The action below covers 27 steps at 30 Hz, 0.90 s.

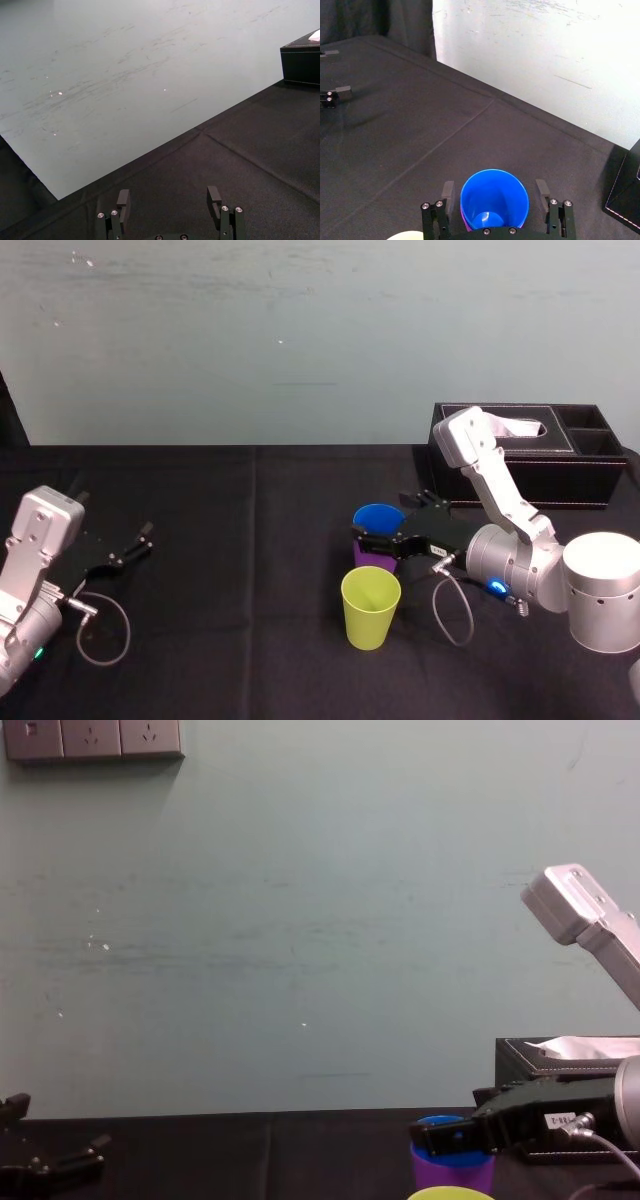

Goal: Stack the three plastic cups sequentially using one hand.

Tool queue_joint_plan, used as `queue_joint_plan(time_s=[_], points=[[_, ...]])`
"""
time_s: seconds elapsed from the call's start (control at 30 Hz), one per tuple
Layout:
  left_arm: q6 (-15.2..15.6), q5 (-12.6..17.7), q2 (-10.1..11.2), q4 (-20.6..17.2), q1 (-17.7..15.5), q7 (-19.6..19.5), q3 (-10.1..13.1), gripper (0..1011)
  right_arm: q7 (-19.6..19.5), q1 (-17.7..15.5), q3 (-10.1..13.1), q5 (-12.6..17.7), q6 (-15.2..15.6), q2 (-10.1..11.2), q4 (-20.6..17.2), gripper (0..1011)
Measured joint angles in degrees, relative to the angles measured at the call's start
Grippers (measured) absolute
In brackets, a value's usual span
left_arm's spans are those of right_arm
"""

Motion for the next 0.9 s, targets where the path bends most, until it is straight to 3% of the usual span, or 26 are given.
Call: queue_joint_plan(time_s=[0.27,0.53,0.73,0.9], points=[[0.0,0.0,0.0,0.0,0.0,0.0,0.0,1000,0.08,-0.52,0.8,0.56,-0.48,0.09,-0.6,1003],[0.0,0.0,0.0,0.0,0.0,0.0,0.0,1000,0.08,-2.61,2.88,1.94,-2.14,1.33,-4.3,1003],[0.0,0.0,0.0,0.0,0.0,0.0,0.0,1000,0.78,-5.13,3.97,2.97,-1.22,4.25,-10.07,1003],[0.0,0.0,0.0,0.0,0.0,0.0,0.0,1000,0.84,-9.79,5.82,4.42,-0.25,7.69,-16.34,1003]])
